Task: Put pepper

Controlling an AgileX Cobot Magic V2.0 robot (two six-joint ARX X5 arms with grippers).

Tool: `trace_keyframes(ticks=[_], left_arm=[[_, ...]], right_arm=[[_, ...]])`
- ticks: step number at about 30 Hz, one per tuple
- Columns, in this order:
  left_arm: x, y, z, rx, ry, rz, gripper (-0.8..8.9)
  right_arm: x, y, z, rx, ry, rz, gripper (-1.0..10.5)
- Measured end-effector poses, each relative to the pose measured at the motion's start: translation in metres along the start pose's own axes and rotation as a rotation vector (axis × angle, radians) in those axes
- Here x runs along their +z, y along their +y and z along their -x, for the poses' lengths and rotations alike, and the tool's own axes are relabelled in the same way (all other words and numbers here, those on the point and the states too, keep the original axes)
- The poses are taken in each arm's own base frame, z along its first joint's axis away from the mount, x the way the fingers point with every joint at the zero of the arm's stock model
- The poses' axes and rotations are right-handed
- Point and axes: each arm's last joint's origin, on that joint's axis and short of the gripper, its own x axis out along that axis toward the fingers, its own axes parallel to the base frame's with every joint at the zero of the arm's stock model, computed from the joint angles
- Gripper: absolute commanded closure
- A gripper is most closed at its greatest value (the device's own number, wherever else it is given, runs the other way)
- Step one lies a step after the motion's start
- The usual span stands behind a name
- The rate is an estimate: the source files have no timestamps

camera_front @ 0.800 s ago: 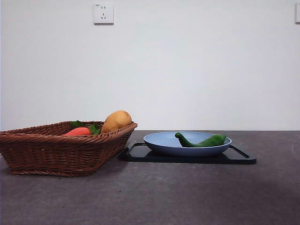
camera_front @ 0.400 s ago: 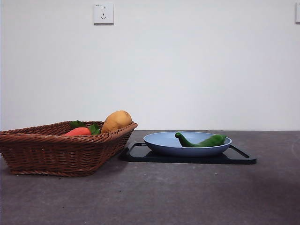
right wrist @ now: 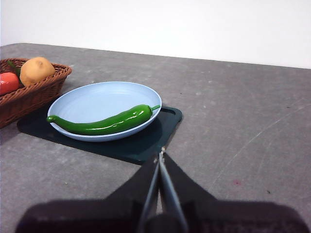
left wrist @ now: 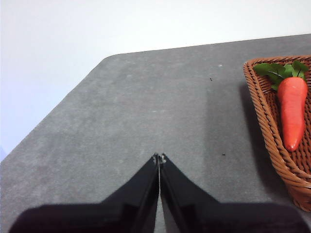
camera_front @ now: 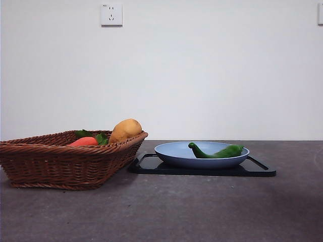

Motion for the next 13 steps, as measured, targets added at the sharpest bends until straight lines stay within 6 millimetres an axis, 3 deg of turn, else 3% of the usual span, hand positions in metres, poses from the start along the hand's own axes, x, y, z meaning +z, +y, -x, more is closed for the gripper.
trace_keyframes(ticks=[13], left_arm=[[0.0, 0.0, 0.0, 0.0, 0.0, 0.0, 8.05]], right_arm=[[-0.0001, 0.0, 0.0, 0.0, 0.001, -0.032, 9.4]])
